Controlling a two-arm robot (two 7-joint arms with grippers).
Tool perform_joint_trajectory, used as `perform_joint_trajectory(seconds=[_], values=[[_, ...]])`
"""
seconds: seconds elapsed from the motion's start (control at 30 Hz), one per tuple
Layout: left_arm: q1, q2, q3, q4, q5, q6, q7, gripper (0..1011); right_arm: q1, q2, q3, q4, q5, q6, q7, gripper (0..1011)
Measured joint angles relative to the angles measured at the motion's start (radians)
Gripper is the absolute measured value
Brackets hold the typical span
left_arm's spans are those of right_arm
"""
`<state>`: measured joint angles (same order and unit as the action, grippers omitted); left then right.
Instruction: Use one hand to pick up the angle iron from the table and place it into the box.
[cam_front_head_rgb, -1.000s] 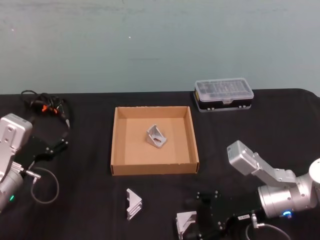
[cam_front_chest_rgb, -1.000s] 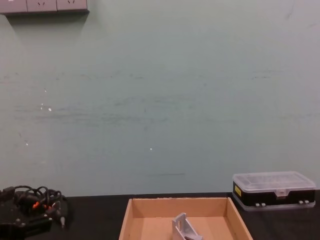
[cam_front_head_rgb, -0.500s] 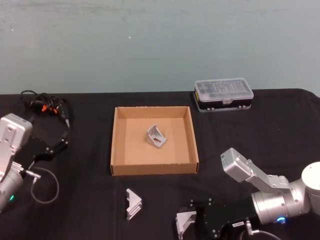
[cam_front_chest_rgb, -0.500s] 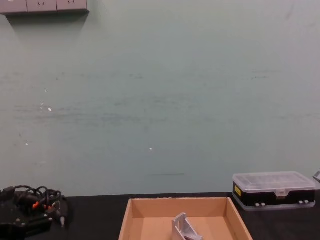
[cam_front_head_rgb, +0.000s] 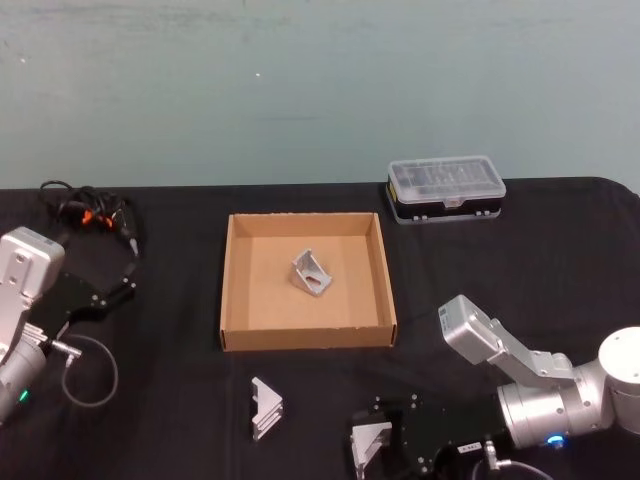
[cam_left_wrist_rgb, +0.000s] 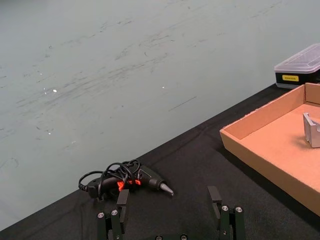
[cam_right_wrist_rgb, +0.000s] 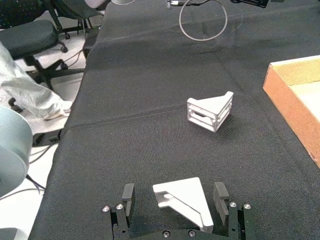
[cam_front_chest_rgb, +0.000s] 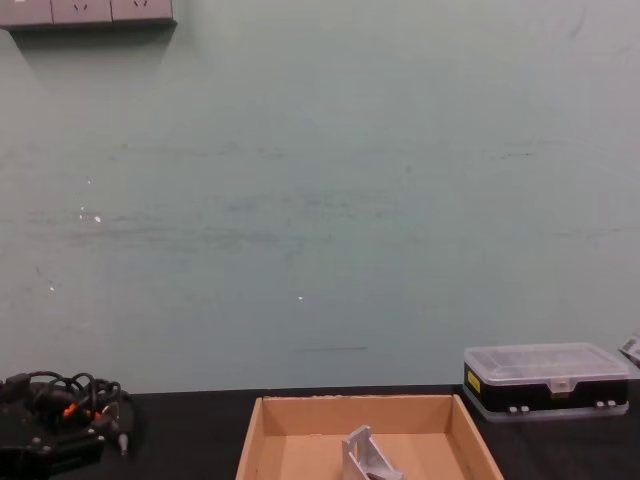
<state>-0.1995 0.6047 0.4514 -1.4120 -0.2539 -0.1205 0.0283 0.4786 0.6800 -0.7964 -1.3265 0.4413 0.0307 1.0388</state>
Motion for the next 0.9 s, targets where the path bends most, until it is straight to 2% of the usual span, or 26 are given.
perform_joint_trajectory(seconds=[0.2,0.3,0.4,0.77,0.9], values=[[0.0,0.0,0.0,0.0,0.0,0.0,0.0,1000,0.0,0.0,0.001,0.0,0.0,0.0,0.0,1003],[0.0,0.0,0.0,0.0,0.0,0.0,0.0,1000,0.0,0.0,0.002,-0.001,0.0,0.0,0.001,964],[0.0,0.0,0.0,0.0,0.0,0.0,0.0,1000,-0.001,0.001,0.002,-0.001,0.0,0.001,0.001,907],[0.0,0.0,0.0,0.0,0.0,0.0,0.0,1000,-0.001,0.001,0.004,-0.001,0.0,0.002,0.003,578],[0.0,0.0,0.0,0.0,0.0,0.0,0.0,1000,-0.001,0.001,0.004,-0.001,0.0,0.002,0.004,554]])
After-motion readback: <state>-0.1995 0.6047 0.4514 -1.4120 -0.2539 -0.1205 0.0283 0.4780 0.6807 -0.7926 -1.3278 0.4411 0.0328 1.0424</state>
